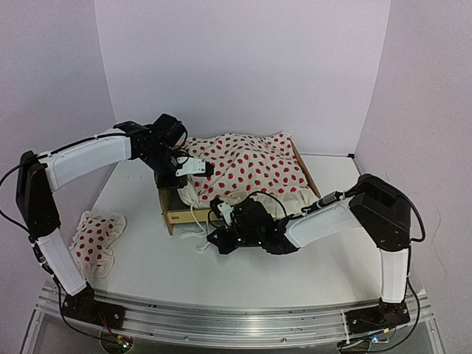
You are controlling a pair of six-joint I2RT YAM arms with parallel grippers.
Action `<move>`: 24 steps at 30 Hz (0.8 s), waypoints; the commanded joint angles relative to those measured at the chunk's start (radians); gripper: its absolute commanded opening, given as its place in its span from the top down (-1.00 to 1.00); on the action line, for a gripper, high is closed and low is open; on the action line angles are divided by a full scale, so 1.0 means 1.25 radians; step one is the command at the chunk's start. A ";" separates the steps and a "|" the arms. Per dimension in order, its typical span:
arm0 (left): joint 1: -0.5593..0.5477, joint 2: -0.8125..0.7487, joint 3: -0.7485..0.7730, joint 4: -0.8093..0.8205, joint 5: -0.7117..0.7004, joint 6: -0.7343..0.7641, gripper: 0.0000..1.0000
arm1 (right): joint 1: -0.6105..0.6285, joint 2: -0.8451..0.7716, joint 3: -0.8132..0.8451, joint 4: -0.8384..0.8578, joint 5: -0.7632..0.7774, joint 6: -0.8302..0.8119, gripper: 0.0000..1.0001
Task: Set up the pet bed
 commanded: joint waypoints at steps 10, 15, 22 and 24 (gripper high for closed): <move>-0.016 -0.182 -0.193 -0.065 -0.089 0.227 0.81 | -0.006 0.052 0.068 -0.017 -0.110 0.009 1.00; -0.017 -0.202 -0.185 -0.043 0.008 0.241 0.02 | -0.005 0.045 0.081 -0.021 -0.110 0.015 1.00; -0.015 -0.327 -0.205 0.000 0.363 0.082 -0.24 | -0.005 0.049 0.117 -0.021 -0.118 0.095 1.00; -0.015 -0.372 -0.269 0.043 0.453 -0.017 -0.25 | -0.005 0.052 0.118 -0.020 -0.109 0.126 1.00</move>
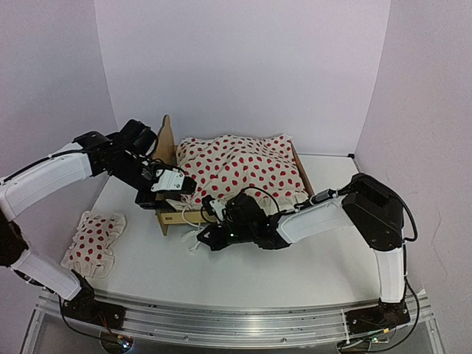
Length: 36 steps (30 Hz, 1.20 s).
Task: Set up the pet bed
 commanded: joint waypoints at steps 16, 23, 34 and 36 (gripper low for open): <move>-0.002 -0.013 -0.524 0.735 0.120 -0.414 -0.33 | 0.005 -0.014 0.041 0.053 0.042 0.238 1.00; -0.002 0.079 -0.530 0.821 0.144 -0.409 -0.34 | 0.006 -0.010 0.036 0.085 0.043 0.253 1.00; 0.003 0.062 -0.509 0.769 0.020 -0.432 1.00 | 0.005 -0.006 0.005 0.089 0.073 0.206 0.90; 0.018 0.036 -0.498 0.727 0.006 -0.435 1.00 | 0.005 -0.012 -0.016 0.071 0.108 0.151 0.76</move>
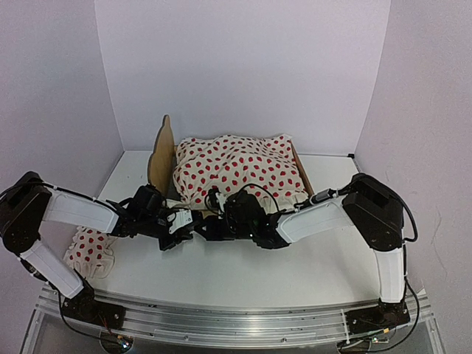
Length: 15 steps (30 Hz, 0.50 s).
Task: Set up the pet bed
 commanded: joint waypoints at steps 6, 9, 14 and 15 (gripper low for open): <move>0.068 -0.099 0.098 -0.184 -0.057 -0.011 1.00 | 0.007 -0.014 -0.039 -0.037 -0.026 -0.376 0.42; 0.075 -0.104 0.112 -0.203 -0.064 0.016 1.00 | 0.012 0.001 -0.019 -0.038 -0.100 -0.535 0.30; 0.078 -0.091 0.129 -0.208 -0.067 0.031 1.00 | 0.019 0.078 0.066 -0.072 -0.134 -0.673 0.22; 0.079 -0.088 0.133 -0.207 -0.066 0.032 1.00 | 0.021 0.098 0.091 -0.085 -0.129 -0.689 0.19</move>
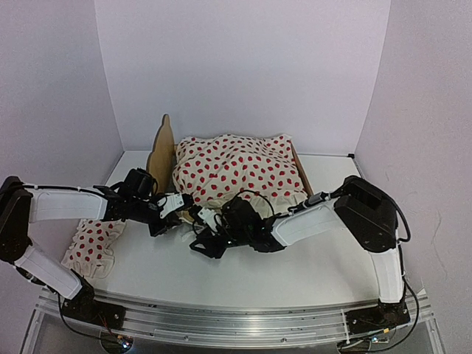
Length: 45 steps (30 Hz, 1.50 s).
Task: Set up the pet bed
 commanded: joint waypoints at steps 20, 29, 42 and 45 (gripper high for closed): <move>0.039 0.042 0.069 0.016 0.001 0.045 1.00 | 0.014 0.247 0.341 -0.122 0.068 -0.310 -0.08; 0.053 0.040 0.081 -0.023 0.052 0.022 1.00 | 0.013 0.326 0.422 -0.139 0.130 -0.242 -0.11; 0.082 0.058 0.158 -0.081 0.120 -0.034 1.00 | 0.020 0.174 0.311 0.004 0.110 -0.330 -0.04; 0.082 0.066 0.171 -0.098 0.129 -0.040 1.00 | 0.020 0.144 0.295 0.029 0.103 -0.358 -0.02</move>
